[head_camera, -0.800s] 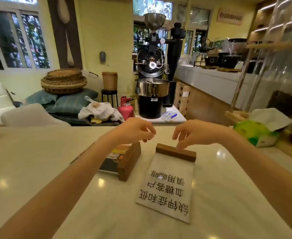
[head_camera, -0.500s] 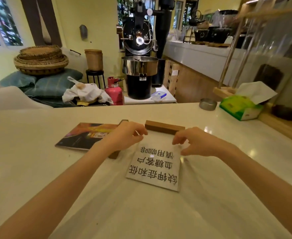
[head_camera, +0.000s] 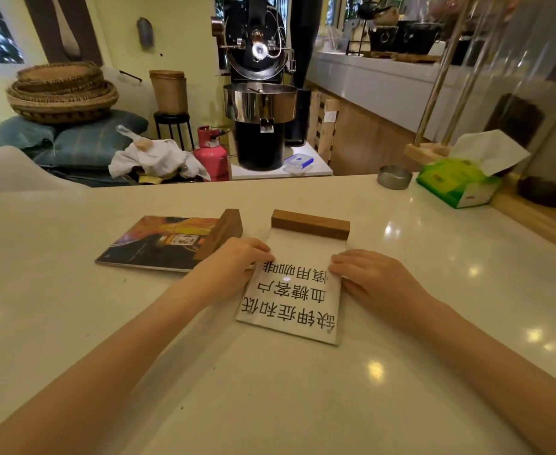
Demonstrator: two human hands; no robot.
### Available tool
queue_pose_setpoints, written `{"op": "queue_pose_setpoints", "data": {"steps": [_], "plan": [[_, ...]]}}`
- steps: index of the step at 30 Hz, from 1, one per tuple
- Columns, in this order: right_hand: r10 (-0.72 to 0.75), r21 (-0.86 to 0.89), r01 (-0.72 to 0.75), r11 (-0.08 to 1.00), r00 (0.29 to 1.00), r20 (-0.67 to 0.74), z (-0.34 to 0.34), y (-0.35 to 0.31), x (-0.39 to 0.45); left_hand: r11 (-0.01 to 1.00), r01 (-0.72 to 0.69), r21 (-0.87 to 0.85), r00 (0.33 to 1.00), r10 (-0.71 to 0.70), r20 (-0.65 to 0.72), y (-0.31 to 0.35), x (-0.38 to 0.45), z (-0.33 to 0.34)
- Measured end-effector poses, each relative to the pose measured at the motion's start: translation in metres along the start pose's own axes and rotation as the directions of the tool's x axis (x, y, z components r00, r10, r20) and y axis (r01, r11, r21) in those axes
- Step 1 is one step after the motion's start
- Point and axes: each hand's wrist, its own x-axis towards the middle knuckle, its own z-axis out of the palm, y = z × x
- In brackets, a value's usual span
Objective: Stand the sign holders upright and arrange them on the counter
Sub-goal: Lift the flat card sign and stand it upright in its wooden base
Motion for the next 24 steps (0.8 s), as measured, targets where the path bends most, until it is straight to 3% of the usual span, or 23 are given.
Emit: {"op": "queue_pose_setpoints", "data": {"steps": [4,13,19,24], "plan": [[0.030,0.092,-0.033,0.995,0.999,0.031,0.001,0.008,-0.003,1.000,-0.009,0.008,1.000,0.009,0.018,-0.001,0.003,-0.003],[0.199,0.378,-0.166,0.911,0.979,-0.048,-0.008,0.032,0.009,0.975,0.040,-0.218,0.997,-0.052,-0.049,-0.003,0.020,-0.035],[0.390,0.476,-0.264,0.839,0.901,-0.188,-0.015,0.046,0.039,0.867,0.069,-0.493,0.950,-0.209,-0.233,-0.005,0.047,-0.045],[0.571,0.645,-0.372,0.668,0.811,-0.124,-0.013,0.064,0.064,0.811,0.056,-0.582,0.917,-0.273,-0.292,-0.009,0.080,-0.045]]}}
